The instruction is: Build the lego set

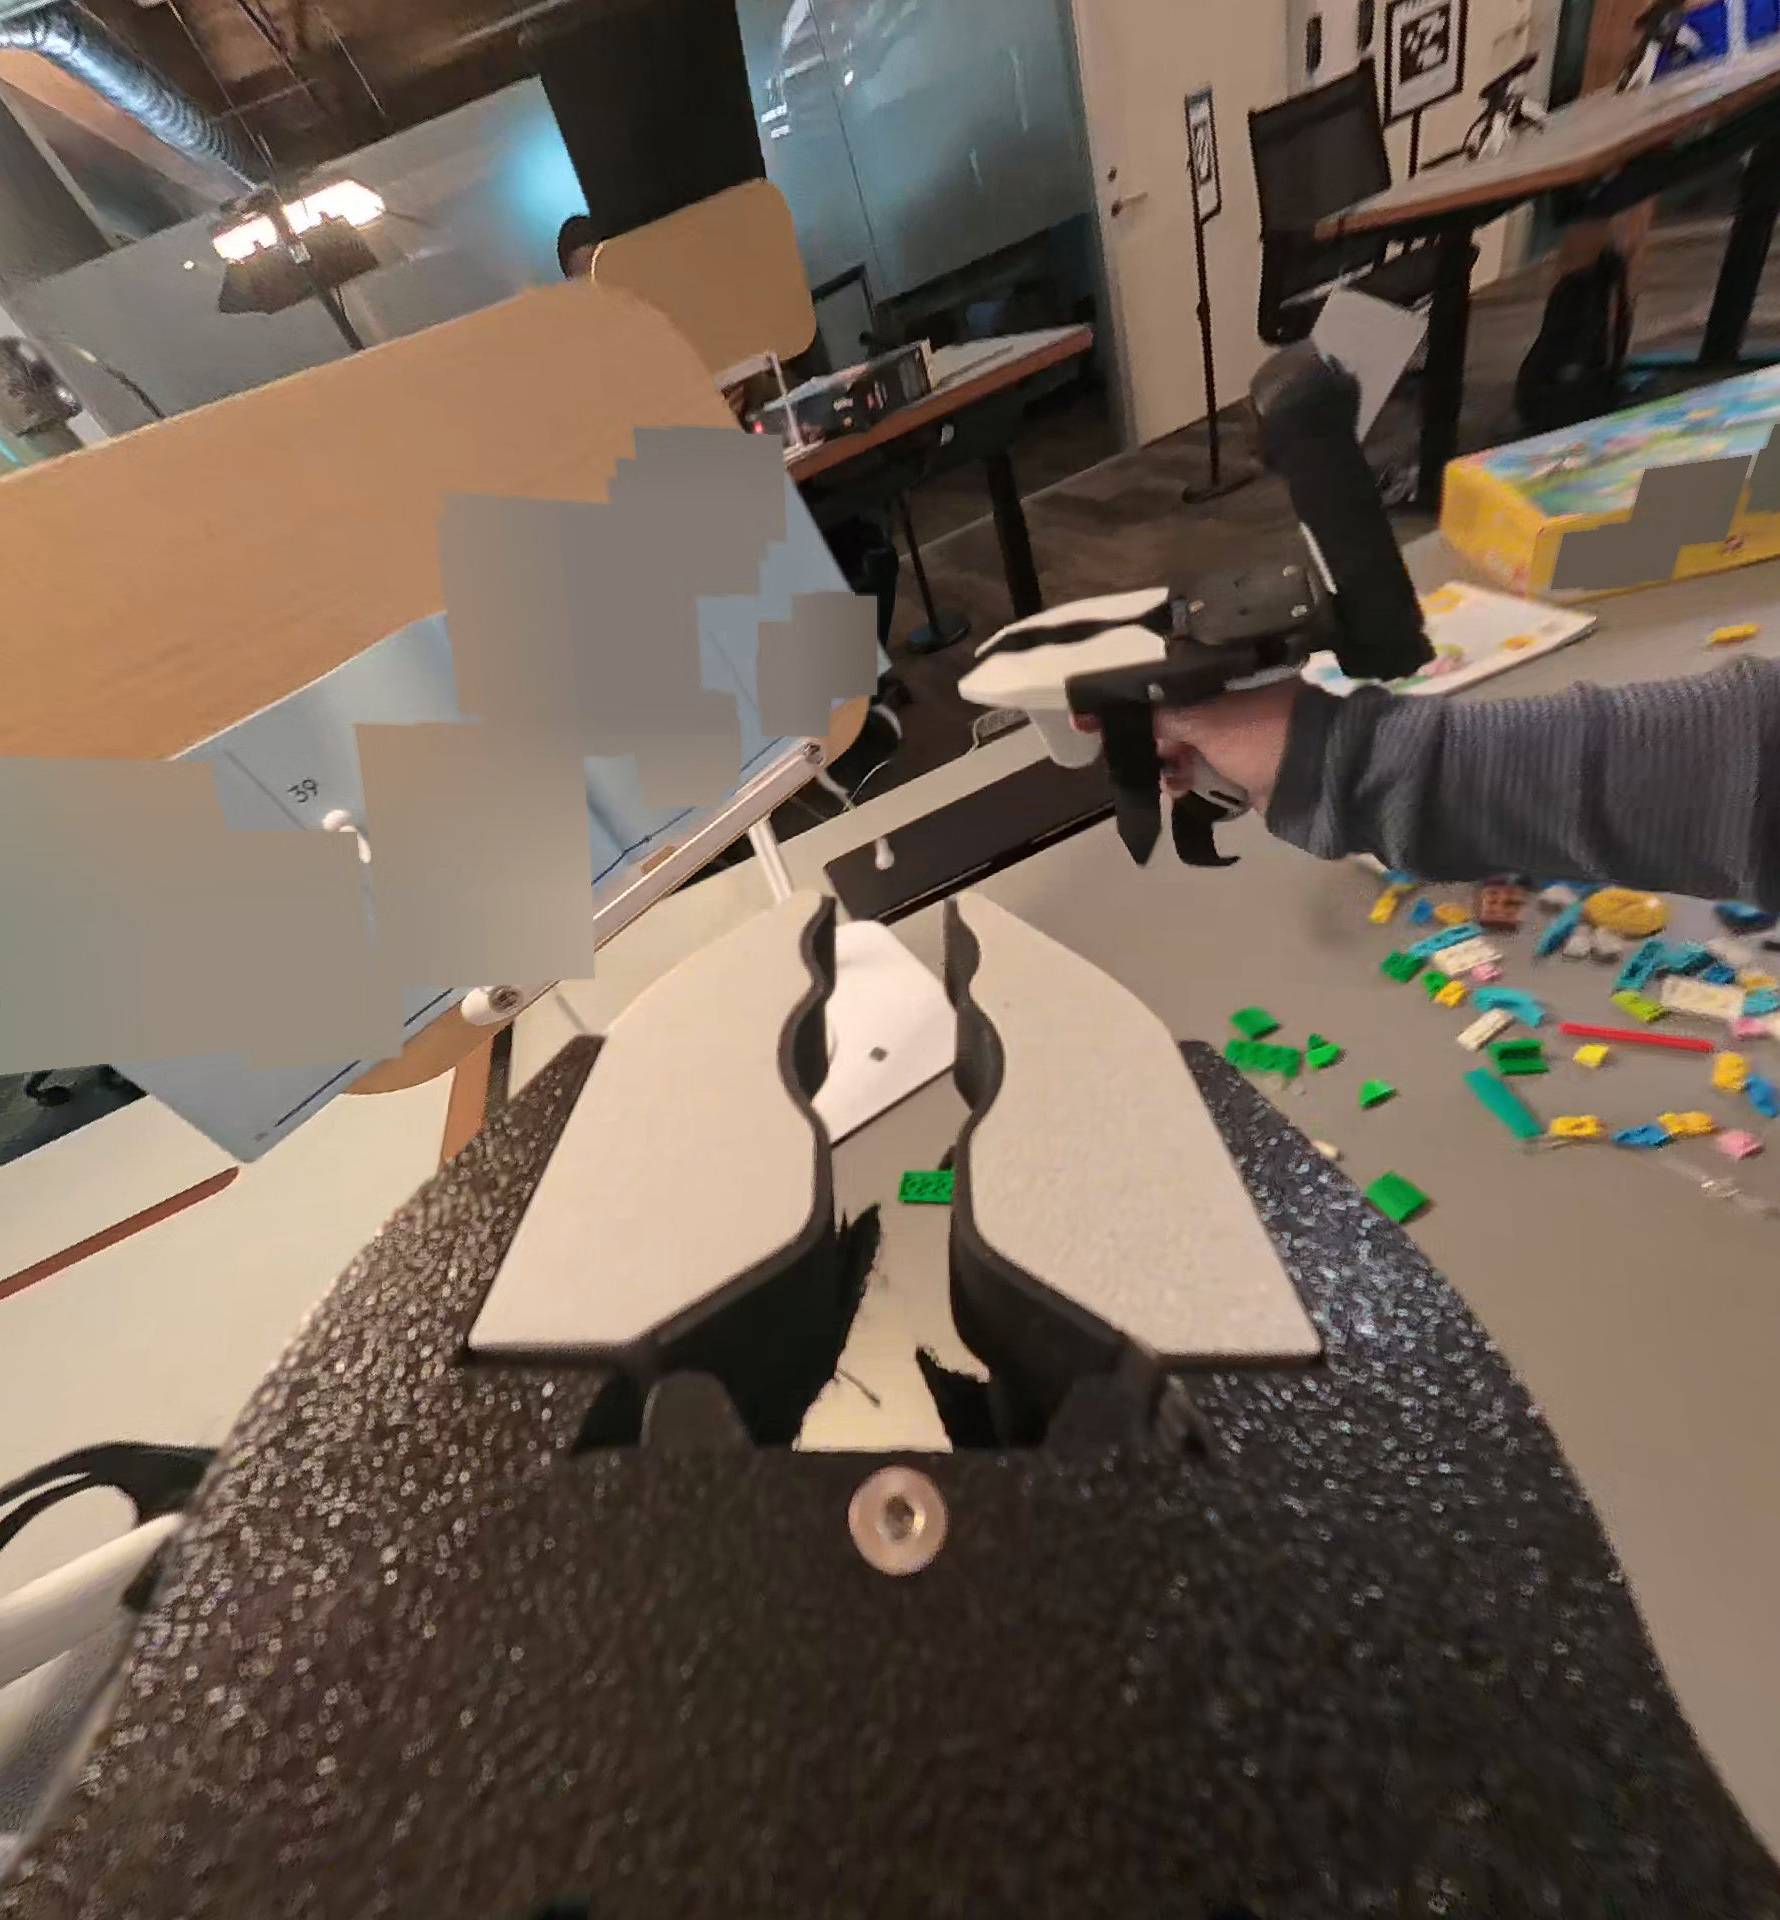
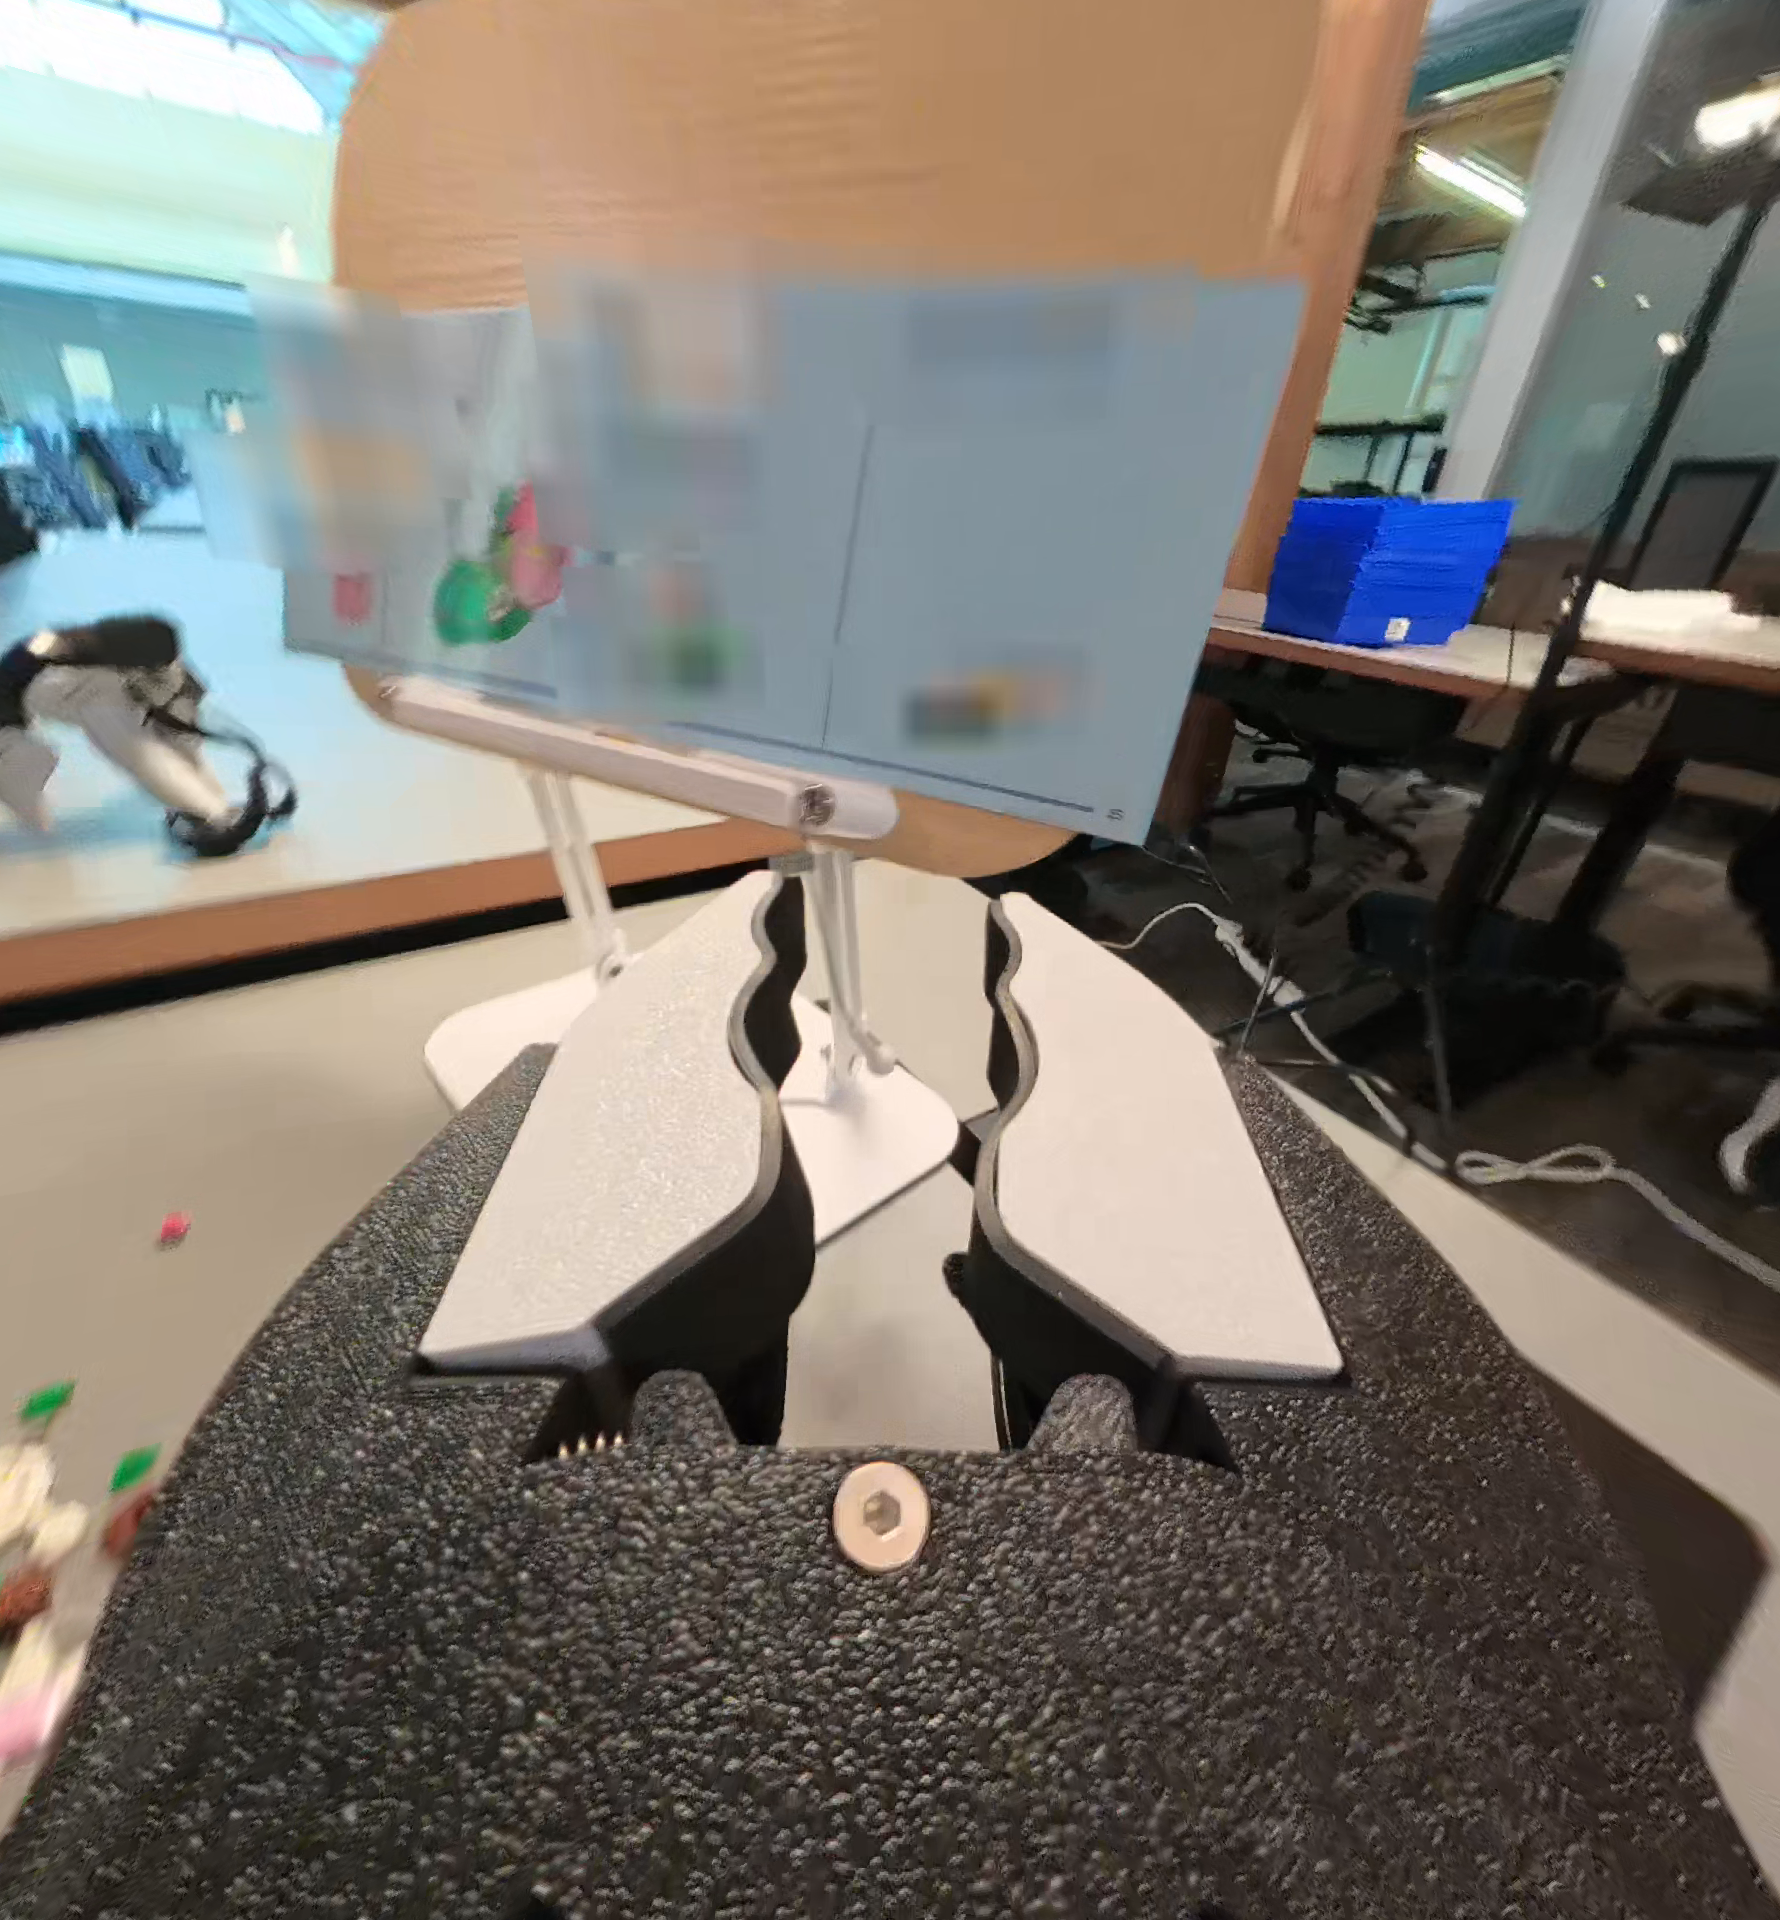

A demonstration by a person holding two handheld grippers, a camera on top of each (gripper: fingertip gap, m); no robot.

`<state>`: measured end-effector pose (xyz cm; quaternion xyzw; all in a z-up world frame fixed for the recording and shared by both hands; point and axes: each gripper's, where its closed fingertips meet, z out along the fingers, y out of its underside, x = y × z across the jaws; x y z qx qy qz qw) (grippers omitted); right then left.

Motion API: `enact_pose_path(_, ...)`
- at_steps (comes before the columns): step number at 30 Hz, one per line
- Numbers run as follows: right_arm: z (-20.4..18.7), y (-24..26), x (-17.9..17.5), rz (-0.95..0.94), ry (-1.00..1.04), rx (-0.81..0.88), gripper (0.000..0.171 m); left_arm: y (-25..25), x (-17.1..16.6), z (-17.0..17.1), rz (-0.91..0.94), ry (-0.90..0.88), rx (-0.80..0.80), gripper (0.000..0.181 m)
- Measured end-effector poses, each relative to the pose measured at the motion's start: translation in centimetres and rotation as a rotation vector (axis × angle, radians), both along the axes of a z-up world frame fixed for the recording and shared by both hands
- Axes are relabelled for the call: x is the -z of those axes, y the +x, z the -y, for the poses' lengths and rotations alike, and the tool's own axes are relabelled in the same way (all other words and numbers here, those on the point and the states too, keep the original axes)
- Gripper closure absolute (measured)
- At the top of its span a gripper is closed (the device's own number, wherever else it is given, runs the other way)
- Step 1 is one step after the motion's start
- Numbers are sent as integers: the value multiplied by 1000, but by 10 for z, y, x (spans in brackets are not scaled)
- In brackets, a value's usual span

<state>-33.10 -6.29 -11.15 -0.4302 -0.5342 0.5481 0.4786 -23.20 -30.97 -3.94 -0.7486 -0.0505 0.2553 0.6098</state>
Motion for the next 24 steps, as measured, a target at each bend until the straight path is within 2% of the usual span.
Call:
enact_pose_path(4, -27, -45, 11, -27, -209, 86, 138, -28, 21, 8, -5, -49, -40, 163)
enact_pose_path(9, -42, -69, -4, -196, -431, 16, 127, -55, 52, 3, 71, -60, -35, 163)
enact_pose_path(13, -27, -76, -6, -218, -467, -174, 124, -69, 60, -13, 102, -32, 9, 159)
enact_pose_path(15, -23, -69, -9, -249, -483, -235, 129, -73, 58, -26, 108, -2, 46, 158)
enact_pose_path(18, -24, -51, -17, -337, -429, -221, 138, -76, 51, -53, 102, 28, 111, 158)
enact_pose_path(24, -1, -32, -16, -333, -246, -227, 140, -77, 32, -123, 120, 51, 241, 159)
